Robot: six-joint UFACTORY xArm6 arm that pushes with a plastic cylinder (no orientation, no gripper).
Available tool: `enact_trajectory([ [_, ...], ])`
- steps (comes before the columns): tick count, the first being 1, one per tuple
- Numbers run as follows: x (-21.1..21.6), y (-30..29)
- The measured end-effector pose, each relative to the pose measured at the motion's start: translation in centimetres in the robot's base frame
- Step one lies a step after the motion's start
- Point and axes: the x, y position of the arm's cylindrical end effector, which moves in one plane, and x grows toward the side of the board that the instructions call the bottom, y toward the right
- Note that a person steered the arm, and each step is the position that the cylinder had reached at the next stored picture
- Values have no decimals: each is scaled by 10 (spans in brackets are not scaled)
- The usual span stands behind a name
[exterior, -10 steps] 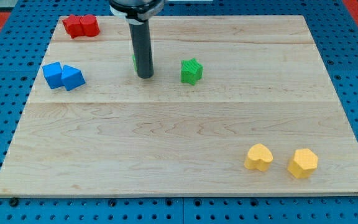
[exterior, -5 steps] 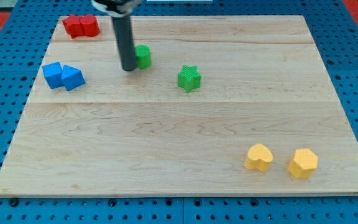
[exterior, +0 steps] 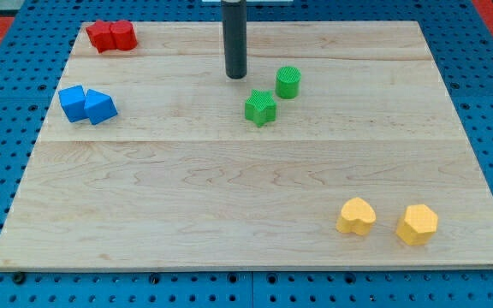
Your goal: Put the green circle diagonally to green star
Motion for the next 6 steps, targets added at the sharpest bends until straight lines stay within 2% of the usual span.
enact_trajectory([
  [2,16,123],
  [3,50,102],
  [4,77,142],
  [6,29,163],
])
